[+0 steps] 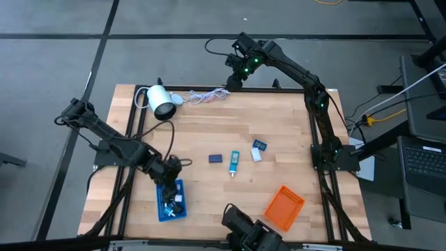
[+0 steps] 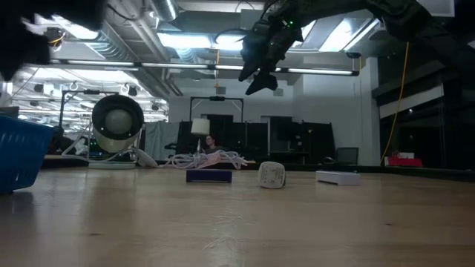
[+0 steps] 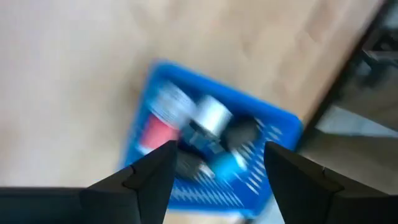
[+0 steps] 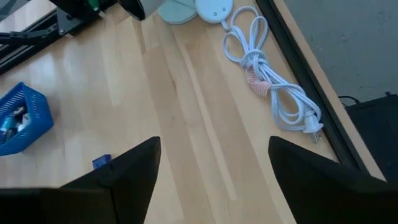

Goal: Pick & Place Office items
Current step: Put the blue charger adapter into the blue basket

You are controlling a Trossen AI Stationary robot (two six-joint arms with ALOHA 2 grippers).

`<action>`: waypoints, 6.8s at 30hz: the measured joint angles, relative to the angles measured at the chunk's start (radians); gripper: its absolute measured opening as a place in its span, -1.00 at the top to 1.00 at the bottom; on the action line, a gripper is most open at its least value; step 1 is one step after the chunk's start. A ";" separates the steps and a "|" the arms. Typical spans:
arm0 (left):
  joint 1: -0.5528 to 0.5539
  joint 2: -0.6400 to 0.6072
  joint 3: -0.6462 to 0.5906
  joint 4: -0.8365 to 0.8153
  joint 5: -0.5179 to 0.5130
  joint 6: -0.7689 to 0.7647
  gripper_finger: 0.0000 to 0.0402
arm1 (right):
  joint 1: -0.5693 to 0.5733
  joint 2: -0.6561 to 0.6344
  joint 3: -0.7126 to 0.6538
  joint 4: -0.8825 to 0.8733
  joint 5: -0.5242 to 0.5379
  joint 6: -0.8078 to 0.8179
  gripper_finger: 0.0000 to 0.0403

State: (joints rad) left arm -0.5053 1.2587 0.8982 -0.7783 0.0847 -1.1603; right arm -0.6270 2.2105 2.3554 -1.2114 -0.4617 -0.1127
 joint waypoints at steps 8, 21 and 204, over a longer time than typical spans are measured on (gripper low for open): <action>0.345 0.000 0.000 -0.032 -0.130 0.430 -0.18 | 0.007 0.000 0.000 0.004 -0.109 0.036 -0.50; 0.878 0.000 0.000 0.341 -0.153 0.905 -0.18 | 0.020 -0.008 0.000 -0.124 -0.149 0.097 -0.50; 0.435 1.054 1.009 -0.168 -0.048 -0.430 -0.18 | 1.566 -1.404 -0.565 -0.359 1.552 0.785 -0.50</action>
State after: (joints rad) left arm -0.0707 2.3127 1.9076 -0.9460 0.0370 -1.5902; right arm 0.9390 0.8062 1.7905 -1.5708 1.0907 0.6724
